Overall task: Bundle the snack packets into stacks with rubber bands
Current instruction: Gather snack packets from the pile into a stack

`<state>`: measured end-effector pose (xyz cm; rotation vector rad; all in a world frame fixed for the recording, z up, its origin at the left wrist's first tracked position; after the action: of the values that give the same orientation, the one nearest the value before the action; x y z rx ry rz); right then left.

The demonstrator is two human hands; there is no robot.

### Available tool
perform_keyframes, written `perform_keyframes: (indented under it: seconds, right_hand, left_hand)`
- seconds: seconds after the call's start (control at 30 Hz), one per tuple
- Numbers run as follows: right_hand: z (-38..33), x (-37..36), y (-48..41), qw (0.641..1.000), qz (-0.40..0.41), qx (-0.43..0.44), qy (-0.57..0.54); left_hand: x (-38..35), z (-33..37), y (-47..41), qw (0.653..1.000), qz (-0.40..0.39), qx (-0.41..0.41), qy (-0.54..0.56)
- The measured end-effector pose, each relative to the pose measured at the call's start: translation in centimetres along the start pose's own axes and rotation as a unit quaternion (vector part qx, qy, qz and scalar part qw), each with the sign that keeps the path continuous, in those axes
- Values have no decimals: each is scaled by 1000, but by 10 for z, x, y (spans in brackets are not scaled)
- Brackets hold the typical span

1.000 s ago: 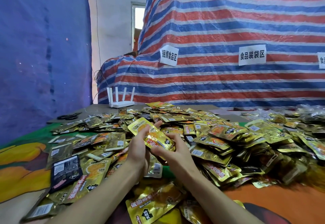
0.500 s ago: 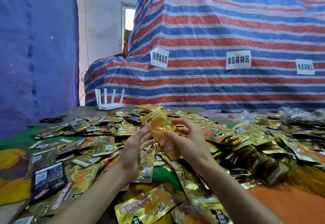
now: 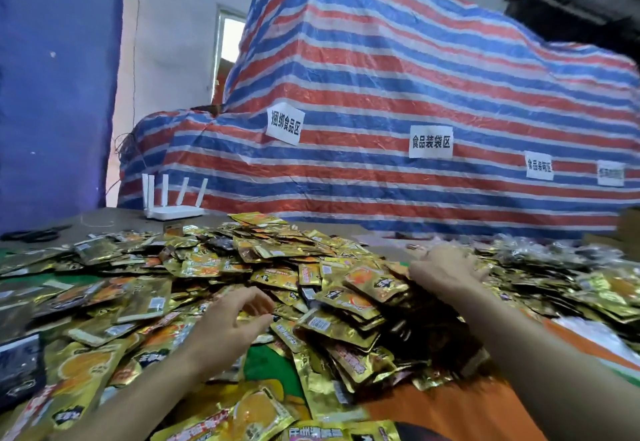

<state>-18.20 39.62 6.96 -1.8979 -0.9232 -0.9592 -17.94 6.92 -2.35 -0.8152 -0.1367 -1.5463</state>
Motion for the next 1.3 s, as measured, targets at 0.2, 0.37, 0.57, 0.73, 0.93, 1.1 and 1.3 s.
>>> perform_keyframes:
  seconds: [0.2, 0.37, 0.57, 0.73, 0.93, 1.1, 1.3]
  right_hand:
    - [9, -2, -6, 999, -29, -41, 11]
    - [-68, 8, 30, 980, 110, 165, 22]
    - [-163, -72, 98, 939, -97, 327, -47]
    - [-184, -147, 109, 934, -212, 286, 3]
    - [-192, -178, 107, 921, -272, 259, 105]
    - [-193, -181, 96, 925, -286, 245, 43]
    - [-192, -191, 94, 916, -305, 260, -21]
  left_hand:
    - [26, 3, -4, 977, 54, 19, -204]
    - [55, -16, -7, 946, 62, 133, -289]
    - [63, -48, -2, 883, 20, 281, -376]
    - [80, -60, -1, 860, 107, 338, -366]
    - [83, -81, -6, 863, 97, 344, -359]
    - [80, -71, -9, 867, 109, 313, -371]
    - [86, -58, -8, 872, 162, 287, -362]
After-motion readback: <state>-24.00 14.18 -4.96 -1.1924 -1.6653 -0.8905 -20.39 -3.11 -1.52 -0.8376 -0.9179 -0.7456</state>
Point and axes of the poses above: each hand's wrist, its own y-axis away from the middle knuckle, its own x-axis out of the back of the hand, z = x × y, the point moved 6 cm from there along -y, towards the middle knuckle, and after that the axes turned 5 degrees about x, right-handed, at the moved point
